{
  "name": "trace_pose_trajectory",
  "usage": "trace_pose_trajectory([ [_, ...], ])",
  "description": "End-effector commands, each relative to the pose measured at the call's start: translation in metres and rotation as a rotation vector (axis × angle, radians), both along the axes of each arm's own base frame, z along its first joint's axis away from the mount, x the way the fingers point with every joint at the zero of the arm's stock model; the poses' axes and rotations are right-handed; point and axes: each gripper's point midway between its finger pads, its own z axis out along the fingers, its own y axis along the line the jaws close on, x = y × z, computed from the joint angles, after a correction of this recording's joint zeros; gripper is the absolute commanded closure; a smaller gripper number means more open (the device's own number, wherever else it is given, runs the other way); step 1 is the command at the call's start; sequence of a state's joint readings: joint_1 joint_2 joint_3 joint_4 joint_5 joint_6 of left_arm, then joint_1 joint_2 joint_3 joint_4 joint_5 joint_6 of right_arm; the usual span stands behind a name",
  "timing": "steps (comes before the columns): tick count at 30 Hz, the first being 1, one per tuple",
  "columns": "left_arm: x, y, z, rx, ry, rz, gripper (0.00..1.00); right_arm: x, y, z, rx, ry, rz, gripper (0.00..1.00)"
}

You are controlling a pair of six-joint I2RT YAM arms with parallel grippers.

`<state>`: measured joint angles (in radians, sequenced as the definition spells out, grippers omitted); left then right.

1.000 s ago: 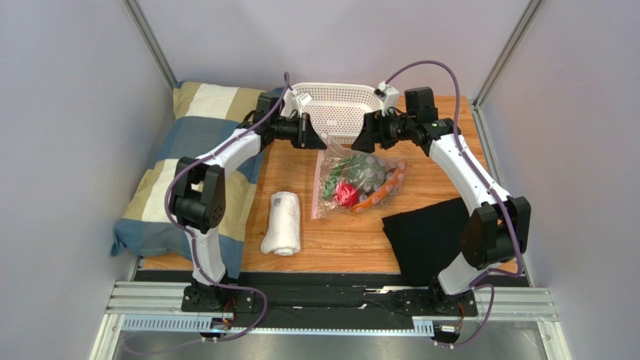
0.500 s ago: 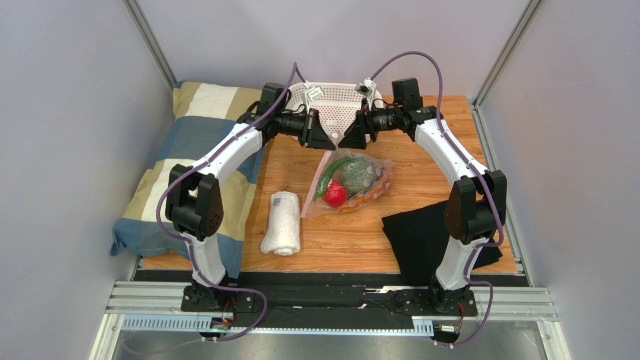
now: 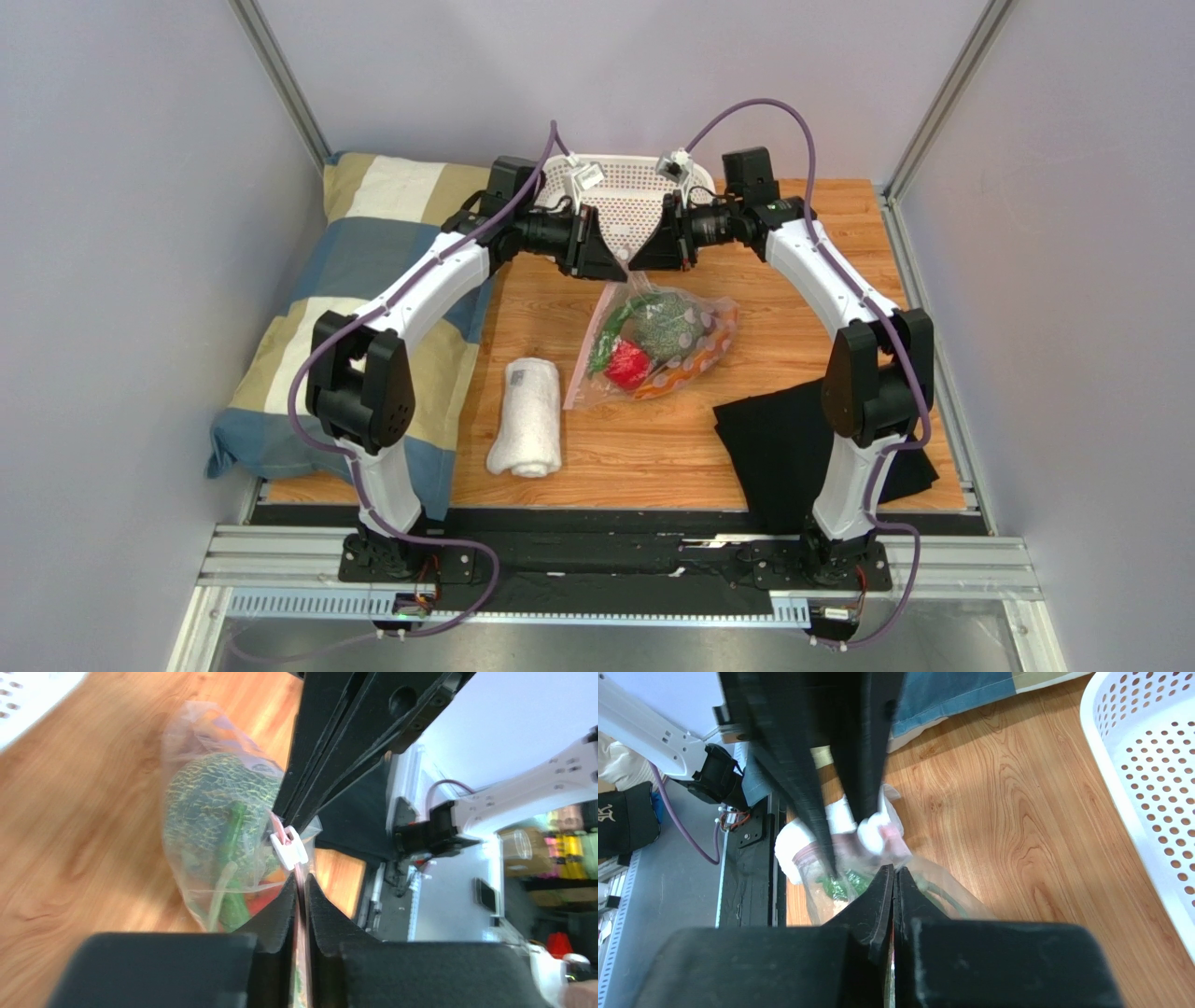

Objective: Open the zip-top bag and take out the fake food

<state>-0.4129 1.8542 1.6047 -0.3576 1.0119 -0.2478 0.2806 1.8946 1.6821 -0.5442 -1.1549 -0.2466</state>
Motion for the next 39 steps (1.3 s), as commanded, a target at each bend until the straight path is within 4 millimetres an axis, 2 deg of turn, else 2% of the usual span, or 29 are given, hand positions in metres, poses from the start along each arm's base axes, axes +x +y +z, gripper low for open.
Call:
trace_pose_trajectory([
  [1, 0.004, 0.009, 0.038, 0.014, -0.138, 0.124, 0.54, -0.003, 0.001, 0.02, 0.018, -0.064, -0.008, 1.0],
  [3, 0.006, 0.015, 0.039, 0.011, -0.154, 0.199, 0.46, -0.005, 0.0, 0.022, 0.024, -0.067, -0.014, 1.0],
  [4, 0.013, 0.016, 0.045, -0.002, -0.166, 0.251, 0.47, -0.006, 0.0, 0.023, 0.028, -0.075, -0.015, 1.0],
  [7, 0.018, 0.015, 0.049, -0.028, -0.154, 0.301, 0.51, -0.008, 0.001, 0.026, 0.039, -0.051, -0.007, 1.0],
  [14, 0.023, 0.005, 0.04, -0.001, -0.142, 0.299, 0.52, -0.009, 0.005, 0.029, 0.045, -0.03, 0.0, 1.0],
  [20, 0.024, 0.004, 0.036, 0.009, -0.143, 0.3, 0.56, -0.008, 0.007, 0.033, 0.05, -0.031, 0.002, 1.0],
  [23, 0.023, 0.003, 0.035, 0.005, -0.137, 0.289, 0.69, -0.008, 0.008, 0.034, 0.05, -0.026, -0.003, 1.0],
  [24, 0.024, 0.003, 0.034, 0.007, -0.14, 0.289, 0.79, -0.007, 0.009, 0.034, 0.049, -0.028, -0.008, 1.0],
  [27, 0.024, 0.005, 0.033, 0.016, -0.145, 0.296, 0.95, 0.0, 0.009, 0.035, 0.049, -0.022, -0.049, 1.0],
  [29, 0.019, 0.007, 0.032, 0.031, -0.146, 0.288, 0.96, 0.006, 0.008, 0.032, 0.043, 0.05, -0.143, 1.0],
  [30, 0.016, 0.007, 0.029, 0.037, -0.141, 0.282, 0.96, 0.016, 0.009, 0.039, 0.072, 0.015, -0.178, 1.0],
  [31, 0.009, 0.01, 0.023, 0.049, -0.129, 0.283, 0.96, 0.02, 0.008, 0.028, 0.069, 0.059, -0.238, 1.0],
  [33, 0.001, 0.014, 0.014, 0.059, -0.109, 0.282, 0.97, 0.029, 0.006, 0.046, 0.121, 0.059, -0.334, 1.0],
  [34, -0.009, 0.017, 0.004, 0.073, -0.084, 0.282, 0.97, 0.034, 0.002, 0.04, 0.117, 0.07, -0.394, 1.0],
  [36, -0.018, 0.021, -0.006, 0.086, -0.058, 0.29, 0.97, 0.042, -0.004, 0.044, 0.122, 0.081, -0.482, 1.0],
  [39, -0.045, 0.034, -0.026, 0.116, -0.004, 0.3, 1.0, 0.051, -0.015, 0.046, 0.122, 0.083, -0.561, 1.0],
])
